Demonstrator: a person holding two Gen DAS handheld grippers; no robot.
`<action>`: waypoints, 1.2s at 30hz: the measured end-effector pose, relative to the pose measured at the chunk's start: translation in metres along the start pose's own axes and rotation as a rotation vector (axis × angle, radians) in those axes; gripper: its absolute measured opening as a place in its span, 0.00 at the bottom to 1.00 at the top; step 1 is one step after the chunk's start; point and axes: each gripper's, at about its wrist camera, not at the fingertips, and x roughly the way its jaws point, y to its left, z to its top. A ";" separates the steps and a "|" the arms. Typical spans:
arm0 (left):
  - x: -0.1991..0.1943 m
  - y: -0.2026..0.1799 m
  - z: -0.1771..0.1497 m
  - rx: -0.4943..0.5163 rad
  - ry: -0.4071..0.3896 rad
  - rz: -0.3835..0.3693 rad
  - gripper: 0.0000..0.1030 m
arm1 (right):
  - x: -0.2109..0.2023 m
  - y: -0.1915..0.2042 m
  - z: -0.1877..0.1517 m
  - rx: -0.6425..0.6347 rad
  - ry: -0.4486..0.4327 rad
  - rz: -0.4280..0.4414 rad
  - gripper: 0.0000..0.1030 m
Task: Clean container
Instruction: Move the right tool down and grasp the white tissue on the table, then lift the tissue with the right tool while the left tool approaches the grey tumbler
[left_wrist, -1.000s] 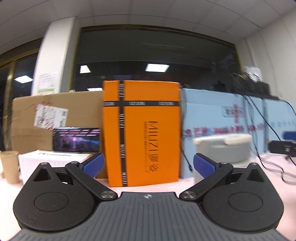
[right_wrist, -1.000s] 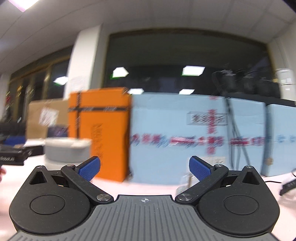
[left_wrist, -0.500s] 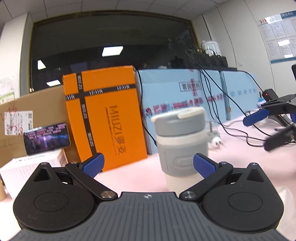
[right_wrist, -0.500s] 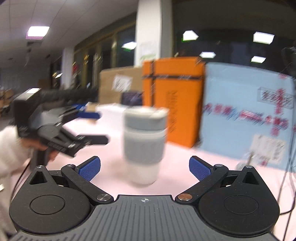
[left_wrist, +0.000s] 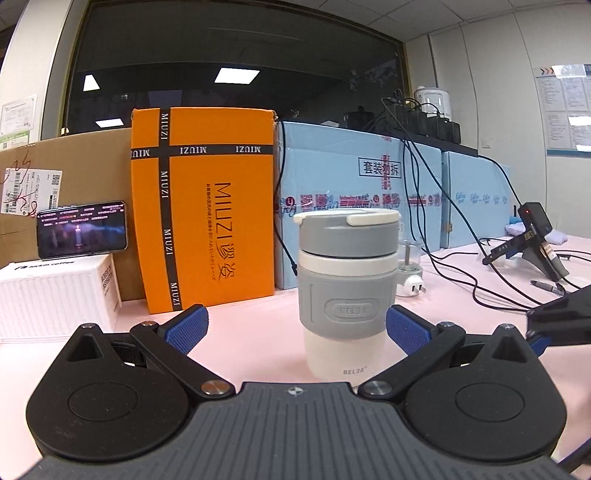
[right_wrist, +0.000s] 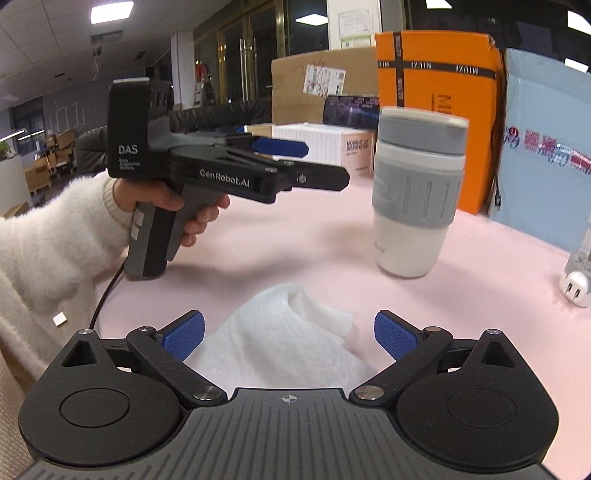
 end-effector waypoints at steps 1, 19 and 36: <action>0.000 0.000 -0.001 0.003 0.002 0.000 1.00 | 0.004 -0.001 0.000 -0.001 0.011 0.000 0.95; 0.015 -0.009 0.001 -0.014 -0.042 -0.067 1.00 | 0.005 0.010 0.007 -0.001 0.010 0.017 0.10; 0.049 -0.029 0.008 0.131 -0.079 -0.044 1.00 | -0.090 -0.022 0.076 0.046 -0.586 -0.181 0.11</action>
